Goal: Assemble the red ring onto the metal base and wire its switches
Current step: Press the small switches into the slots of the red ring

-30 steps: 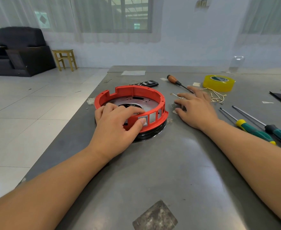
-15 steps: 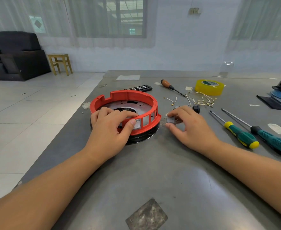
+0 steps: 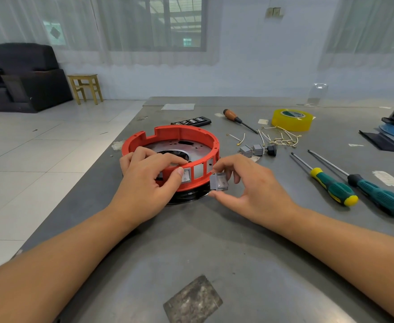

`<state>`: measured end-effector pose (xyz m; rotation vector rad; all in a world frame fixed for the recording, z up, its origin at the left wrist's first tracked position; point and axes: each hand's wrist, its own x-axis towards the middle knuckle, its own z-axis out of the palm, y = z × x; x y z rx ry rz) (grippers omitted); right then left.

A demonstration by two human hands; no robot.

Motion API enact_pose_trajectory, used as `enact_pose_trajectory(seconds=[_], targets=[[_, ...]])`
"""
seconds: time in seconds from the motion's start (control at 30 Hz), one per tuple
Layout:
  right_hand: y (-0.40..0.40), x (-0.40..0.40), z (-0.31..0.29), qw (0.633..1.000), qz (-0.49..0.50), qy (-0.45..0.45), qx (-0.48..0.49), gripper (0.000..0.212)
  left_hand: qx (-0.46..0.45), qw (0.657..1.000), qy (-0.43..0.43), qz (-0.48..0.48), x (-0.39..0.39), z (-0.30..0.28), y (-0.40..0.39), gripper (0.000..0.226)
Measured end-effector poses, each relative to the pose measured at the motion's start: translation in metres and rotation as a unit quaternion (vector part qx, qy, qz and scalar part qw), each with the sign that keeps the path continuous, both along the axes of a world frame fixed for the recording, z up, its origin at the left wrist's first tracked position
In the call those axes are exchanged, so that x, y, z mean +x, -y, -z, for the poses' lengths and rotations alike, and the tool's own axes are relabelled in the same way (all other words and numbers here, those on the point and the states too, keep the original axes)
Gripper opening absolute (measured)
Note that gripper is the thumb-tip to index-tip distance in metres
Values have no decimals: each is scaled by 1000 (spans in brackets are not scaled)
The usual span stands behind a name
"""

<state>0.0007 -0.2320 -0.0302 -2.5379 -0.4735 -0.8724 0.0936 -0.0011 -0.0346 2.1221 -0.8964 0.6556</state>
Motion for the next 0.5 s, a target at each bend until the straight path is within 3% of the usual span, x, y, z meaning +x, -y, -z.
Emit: enact_pose_trajectory(seconds=[0.17, 0.33, 0.5], targets=[[-2, -1, -2, 1000, -18, 11, -22, 36, 16, 1000, 22, 6, -3, 0, 0, 32], [-6, -2, -1, 998, -39, 37, 14, 36, 61, 989, 137, 14, -12, -3, 2, 39], [-15, -6, -2, 996, -45, 35, 72, 52, 96, 982, 154, 51, -27, 0, 13, 53]])
